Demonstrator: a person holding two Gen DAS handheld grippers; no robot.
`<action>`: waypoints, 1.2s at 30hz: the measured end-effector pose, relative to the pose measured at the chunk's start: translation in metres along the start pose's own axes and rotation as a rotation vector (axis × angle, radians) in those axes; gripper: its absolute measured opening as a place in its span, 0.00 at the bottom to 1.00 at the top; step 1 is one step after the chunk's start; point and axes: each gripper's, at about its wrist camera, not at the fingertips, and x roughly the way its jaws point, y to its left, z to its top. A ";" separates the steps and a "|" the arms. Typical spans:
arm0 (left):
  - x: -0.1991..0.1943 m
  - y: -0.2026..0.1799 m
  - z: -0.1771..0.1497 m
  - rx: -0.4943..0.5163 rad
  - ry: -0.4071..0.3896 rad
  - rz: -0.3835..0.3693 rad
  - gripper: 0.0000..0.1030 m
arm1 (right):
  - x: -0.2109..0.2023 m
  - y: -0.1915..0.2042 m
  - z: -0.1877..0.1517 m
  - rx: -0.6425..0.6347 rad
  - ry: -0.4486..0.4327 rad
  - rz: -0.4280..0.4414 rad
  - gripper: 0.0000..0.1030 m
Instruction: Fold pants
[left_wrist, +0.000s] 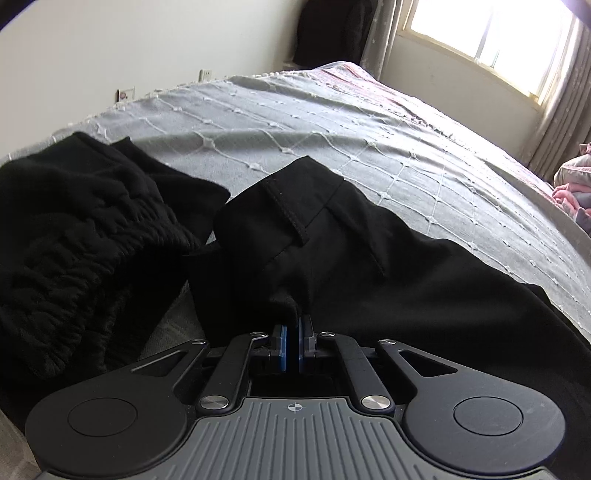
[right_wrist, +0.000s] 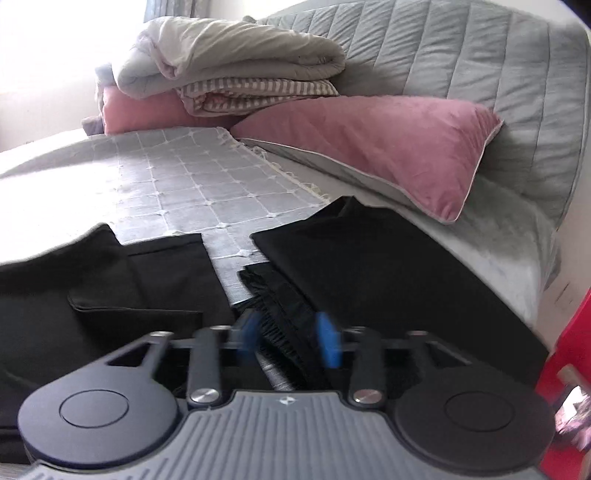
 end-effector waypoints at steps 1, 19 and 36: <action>0.000 0.000 -0.001 0.002 -0.002 -0.001 0.03 | -0.001 0.003 -0.001 -0.006 -0.002 0.057 0.84; -0.006 -0.014 -0.014 0.072 0.024 0.080 0.03 | 0.013 -0.005 -0.033 0.159 0.129 -0.021 0.36; -0.052 0.010 -0.002 -0.018 0.030 -0.091 0.35 | -0.028 0.000 -0.005 -0.056 0.000 -0.064 0.65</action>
